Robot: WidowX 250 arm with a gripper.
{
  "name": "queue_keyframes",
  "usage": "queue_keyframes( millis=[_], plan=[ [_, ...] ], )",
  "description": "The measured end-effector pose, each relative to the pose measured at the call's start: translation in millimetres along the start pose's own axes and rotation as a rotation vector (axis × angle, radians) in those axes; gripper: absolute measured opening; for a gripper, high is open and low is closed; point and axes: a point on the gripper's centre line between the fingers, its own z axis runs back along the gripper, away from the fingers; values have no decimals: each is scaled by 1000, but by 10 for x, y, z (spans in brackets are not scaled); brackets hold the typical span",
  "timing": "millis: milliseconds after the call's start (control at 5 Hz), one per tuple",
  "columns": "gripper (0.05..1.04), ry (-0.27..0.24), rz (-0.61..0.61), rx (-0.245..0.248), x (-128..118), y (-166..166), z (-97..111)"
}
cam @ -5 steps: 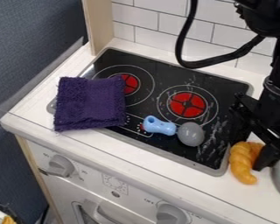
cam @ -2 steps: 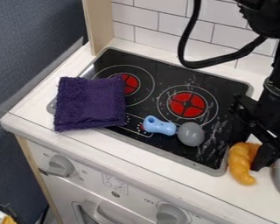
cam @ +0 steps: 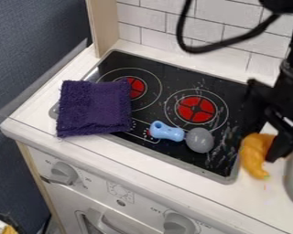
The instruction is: Move the brown object to the upper left side of the burner
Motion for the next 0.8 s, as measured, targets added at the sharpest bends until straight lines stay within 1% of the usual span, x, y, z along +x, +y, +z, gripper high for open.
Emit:
queue_keyframes(
  millis=[200,400,600,800],
  plan=[
    [625,-46,88,15,-51,260,237],
    [625,-37,150,18,-103,565,306],
    [624,10,259,16,-316,1026,319],
    [624,27,294,24,-475,1339,343]
  ],
)
